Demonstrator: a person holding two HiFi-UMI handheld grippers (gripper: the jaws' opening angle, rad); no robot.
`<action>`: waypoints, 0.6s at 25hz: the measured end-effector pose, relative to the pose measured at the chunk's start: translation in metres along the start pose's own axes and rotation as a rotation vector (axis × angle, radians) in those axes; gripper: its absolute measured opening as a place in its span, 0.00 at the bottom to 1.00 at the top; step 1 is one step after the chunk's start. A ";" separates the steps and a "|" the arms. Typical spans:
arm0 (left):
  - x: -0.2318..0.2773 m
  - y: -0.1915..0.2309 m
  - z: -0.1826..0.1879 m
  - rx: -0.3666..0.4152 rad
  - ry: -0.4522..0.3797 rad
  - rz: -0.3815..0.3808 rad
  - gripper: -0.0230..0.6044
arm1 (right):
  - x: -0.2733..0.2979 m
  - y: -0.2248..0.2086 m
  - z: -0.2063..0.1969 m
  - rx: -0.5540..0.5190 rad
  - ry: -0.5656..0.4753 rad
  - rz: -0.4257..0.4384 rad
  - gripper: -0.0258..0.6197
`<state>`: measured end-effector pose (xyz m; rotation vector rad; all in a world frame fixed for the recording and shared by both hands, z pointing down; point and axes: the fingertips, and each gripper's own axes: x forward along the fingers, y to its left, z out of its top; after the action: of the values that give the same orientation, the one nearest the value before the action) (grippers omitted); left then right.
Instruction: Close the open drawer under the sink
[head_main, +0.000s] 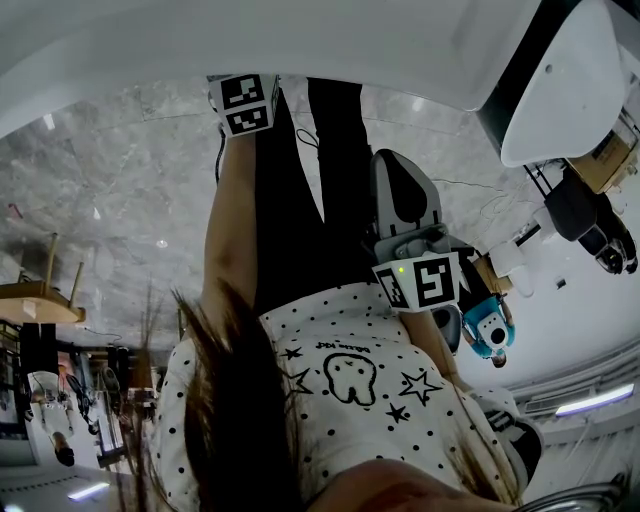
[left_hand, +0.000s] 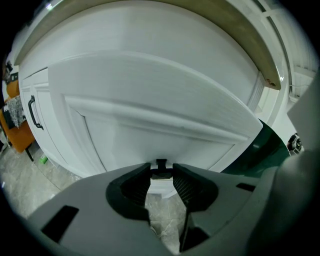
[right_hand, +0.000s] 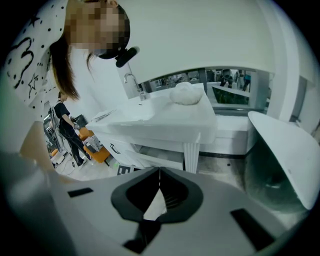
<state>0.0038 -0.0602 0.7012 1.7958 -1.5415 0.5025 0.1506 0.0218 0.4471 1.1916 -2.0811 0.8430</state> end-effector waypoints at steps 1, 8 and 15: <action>0.001 0.000 0.000 0.000 0.002 -0.003 0.26 | 0.000 0.000 0.000 0.000 0.000 0.000 0.06; 0.003 0.000 -0.010 0.002 0.031 -0.014 0.26 | 0.001 0.002 0.000 0.001 0.003 0.000 0.06; 0.007 0.004 0.011 0.002 -0.014 0.001 0.26 | 0.004 0.003 0.000 0.002 0.002 -0.001 0.06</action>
<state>-0.0004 -0.0729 0.6992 1.8035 -1.5521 0.4938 0.1464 0.0206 0.4495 1.1923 -2.0788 0.8461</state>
